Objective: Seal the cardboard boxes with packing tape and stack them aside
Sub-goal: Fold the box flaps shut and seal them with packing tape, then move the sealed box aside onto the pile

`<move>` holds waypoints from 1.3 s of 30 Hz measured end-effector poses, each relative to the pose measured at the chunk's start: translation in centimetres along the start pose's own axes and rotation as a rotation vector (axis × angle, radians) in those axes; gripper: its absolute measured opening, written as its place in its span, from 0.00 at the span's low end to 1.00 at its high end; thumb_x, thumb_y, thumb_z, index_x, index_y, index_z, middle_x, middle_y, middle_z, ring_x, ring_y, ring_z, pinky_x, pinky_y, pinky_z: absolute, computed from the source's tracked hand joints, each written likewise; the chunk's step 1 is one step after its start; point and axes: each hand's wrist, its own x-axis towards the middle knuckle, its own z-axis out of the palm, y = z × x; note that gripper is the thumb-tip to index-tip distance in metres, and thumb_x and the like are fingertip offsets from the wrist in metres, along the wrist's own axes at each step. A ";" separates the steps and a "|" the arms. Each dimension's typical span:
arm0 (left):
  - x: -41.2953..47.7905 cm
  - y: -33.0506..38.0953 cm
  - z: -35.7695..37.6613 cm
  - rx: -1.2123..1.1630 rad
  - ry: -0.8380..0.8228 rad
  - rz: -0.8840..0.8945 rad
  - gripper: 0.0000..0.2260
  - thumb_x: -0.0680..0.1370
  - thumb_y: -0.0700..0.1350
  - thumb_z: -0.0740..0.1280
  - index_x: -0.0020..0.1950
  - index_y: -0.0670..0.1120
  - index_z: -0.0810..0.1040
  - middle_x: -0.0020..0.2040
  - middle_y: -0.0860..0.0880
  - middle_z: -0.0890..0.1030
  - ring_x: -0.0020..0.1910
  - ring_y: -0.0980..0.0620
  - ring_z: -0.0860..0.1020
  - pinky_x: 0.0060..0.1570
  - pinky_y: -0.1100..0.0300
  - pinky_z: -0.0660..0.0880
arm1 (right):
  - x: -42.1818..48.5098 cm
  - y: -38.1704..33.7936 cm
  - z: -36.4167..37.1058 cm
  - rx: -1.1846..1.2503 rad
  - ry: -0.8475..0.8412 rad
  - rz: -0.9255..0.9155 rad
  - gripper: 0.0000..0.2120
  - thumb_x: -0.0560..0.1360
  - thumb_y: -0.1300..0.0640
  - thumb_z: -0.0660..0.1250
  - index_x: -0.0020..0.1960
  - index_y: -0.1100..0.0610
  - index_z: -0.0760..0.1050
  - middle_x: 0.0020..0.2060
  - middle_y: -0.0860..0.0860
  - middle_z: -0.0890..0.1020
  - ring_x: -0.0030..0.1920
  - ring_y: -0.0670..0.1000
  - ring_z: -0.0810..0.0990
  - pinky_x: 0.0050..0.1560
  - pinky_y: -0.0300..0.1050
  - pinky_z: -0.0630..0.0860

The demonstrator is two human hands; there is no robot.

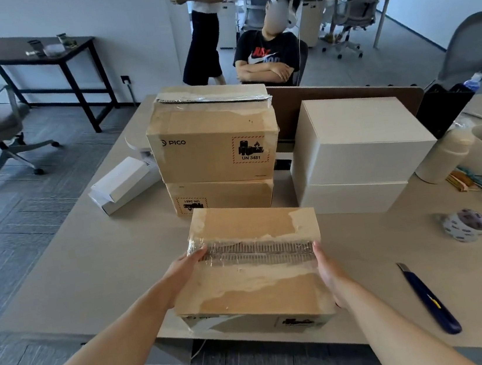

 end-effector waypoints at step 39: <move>-11.0 -10.9 -9.2 0.124 0.815 0.178 0.31 0.74 0.57 0.73 0.74 0.57 0.67 0.68 0.42 0.76 0.59 0.44 0.80 0.53 0.51 0.77 | -3.9 -3.5 14.9 -0.756 -0.091 -0.646 0.32 0.83 0.48 0.53 0.80 0.48 0.39 0.77 0.49 0.60 0.65 0.56 0.75 0.46 0.43 0.71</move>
